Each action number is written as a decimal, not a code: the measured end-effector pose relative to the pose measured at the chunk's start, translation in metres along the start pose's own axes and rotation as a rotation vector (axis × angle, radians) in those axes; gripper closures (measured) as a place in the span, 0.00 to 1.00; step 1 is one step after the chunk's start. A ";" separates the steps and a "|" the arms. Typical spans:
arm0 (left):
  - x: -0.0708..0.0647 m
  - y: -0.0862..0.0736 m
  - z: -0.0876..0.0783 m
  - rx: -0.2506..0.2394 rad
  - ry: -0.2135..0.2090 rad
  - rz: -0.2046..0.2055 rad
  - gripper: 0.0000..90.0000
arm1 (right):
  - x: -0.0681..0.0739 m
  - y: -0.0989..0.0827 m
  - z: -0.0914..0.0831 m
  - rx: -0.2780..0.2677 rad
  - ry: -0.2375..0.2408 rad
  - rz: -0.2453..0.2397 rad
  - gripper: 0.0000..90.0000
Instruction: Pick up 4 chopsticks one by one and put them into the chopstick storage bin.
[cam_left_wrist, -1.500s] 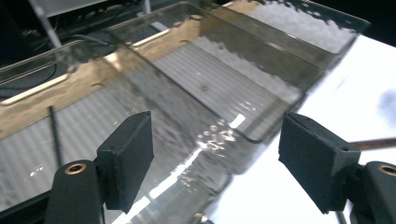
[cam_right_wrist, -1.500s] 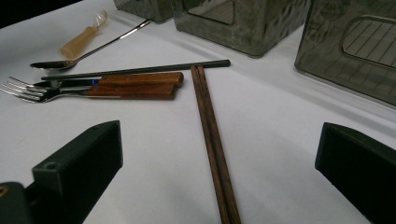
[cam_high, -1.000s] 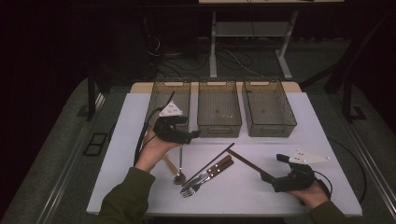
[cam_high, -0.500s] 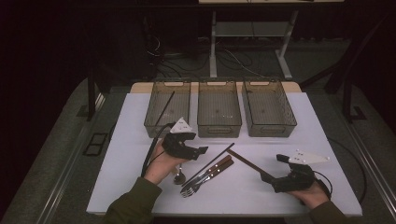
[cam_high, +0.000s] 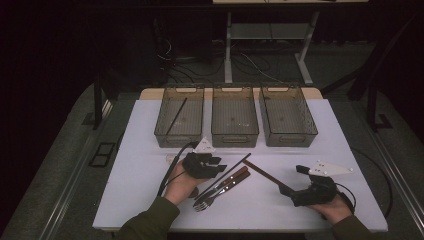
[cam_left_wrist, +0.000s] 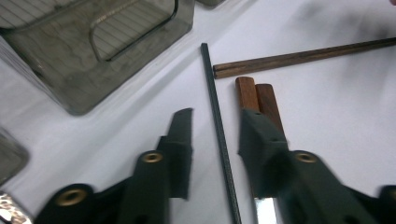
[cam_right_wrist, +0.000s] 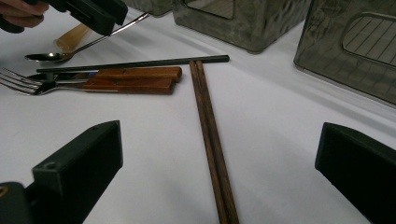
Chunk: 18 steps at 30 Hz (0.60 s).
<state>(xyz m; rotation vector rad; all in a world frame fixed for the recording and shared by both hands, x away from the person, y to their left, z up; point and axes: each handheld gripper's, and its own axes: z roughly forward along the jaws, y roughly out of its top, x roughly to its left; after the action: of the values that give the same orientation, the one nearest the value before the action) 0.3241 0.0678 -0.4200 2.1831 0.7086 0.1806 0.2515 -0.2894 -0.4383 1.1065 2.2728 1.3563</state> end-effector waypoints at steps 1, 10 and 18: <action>0.001 0.000 0.002 0.009 -0.005 -0.009 0.77 | 0.000 0.000 0.000 0.000 -0.001 0.001 0.01; 0.000 -0.004 0.012 0.048 -0.018 -0.044 0.92 | 0.000 0.000 0.000 0.001 -0.001 0.000 0.01; -0.004 -0.005 0.021 0.084 -0.011 -0.039 0.94 | 0.000 0.000 0.000 0.002 -0.001 0.001 0.01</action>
<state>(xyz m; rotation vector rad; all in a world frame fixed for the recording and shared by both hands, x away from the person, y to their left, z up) 0.3261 0.0544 -0.4376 2.2460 0.7643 0.1212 0.2516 -0.2893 -0.4383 1.1084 2.2738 1.3545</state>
